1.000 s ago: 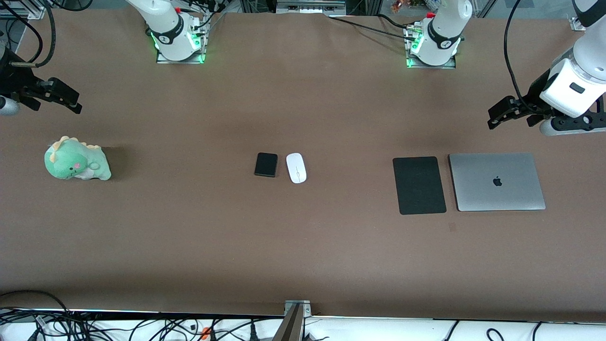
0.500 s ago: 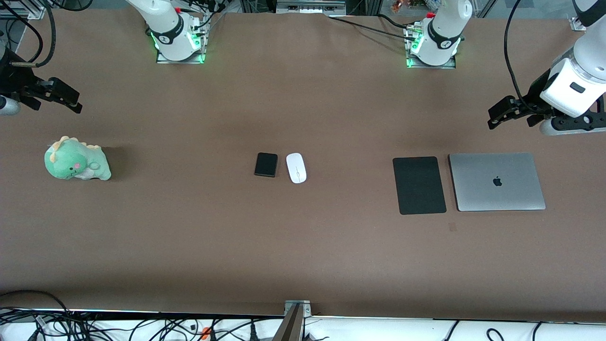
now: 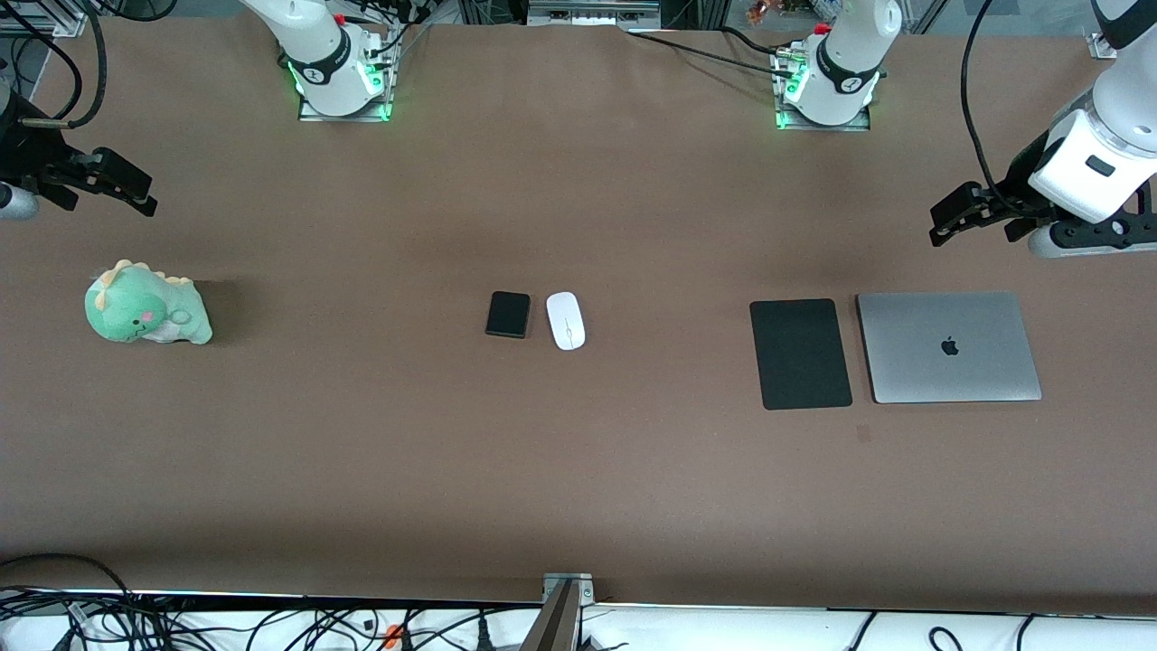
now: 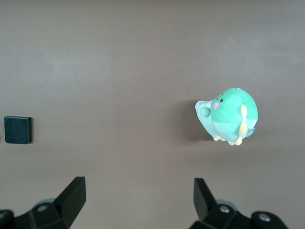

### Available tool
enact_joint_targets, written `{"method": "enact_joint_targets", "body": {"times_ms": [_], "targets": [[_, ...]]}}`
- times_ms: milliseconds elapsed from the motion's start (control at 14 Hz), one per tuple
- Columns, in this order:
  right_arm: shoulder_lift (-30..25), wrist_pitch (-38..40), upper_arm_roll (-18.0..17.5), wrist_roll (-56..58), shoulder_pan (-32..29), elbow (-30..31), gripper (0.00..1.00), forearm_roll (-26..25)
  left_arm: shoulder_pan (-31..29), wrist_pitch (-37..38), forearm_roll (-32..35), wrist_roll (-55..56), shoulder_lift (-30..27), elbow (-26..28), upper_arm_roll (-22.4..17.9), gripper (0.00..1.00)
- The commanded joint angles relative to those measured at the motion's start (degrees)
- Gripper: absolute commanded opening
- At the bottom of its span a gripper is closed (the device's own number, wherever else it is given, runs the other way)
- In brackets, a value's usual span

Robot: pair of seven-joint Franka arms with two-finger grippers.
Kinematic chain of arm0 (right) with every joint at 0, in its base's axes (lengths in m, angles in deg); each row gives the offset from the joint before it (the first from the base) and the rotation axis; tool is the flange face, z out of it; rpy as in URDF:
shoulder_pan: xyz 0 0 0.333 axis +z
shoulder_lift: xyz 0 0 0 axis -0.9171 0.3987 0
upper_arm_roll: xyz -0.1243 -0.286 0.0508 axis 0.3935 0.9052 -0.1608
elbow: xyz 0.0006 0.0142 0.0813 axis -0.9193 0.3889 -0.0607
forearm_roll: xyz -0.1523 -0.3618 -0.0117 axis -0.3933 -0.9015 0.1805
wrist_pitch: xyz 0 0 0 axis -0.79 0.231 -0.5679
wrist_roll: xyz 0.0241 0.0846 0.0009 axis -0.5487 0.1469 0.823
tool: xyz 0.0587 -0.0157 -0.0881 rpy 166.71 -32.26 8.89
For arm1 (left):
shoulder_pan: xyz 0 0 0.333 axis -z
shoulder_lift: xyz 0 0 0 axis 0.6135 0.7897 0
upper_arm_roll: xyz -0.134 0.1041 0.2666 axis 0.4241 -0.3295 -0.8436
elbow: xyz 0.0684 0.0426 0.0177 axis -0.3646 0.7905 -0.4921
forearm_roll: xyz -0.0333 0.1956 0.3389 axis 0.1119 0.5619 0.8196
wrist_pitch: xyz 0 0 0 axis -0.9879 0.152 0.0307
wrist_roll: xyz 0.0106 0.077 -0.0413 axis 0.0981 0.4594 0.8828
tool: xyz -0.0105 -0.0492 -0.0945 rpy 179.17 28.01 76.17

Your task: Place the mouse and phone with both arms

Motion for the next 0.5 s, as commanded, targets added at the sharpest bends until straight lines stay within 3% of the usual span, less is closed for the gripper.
{"method": "enact_joint_targets", "body": {"times_ms": [0, 429], "targets": [[-0.50, 1.34, -0.96, 0.24, -1.06, -0.76, 1.00, 0.36, 0.02, 0.69, -1.17, -1.14, 0.55, -1.67, 0.33, 1.00], [-0.41, 1.34, -1.04, 0.32, -1.06, -0.76, 1.00, 0.45, 0.11, 1.30, -0.46, -0.70, 0.37, -1.58, 1.13, 1.00]]}}
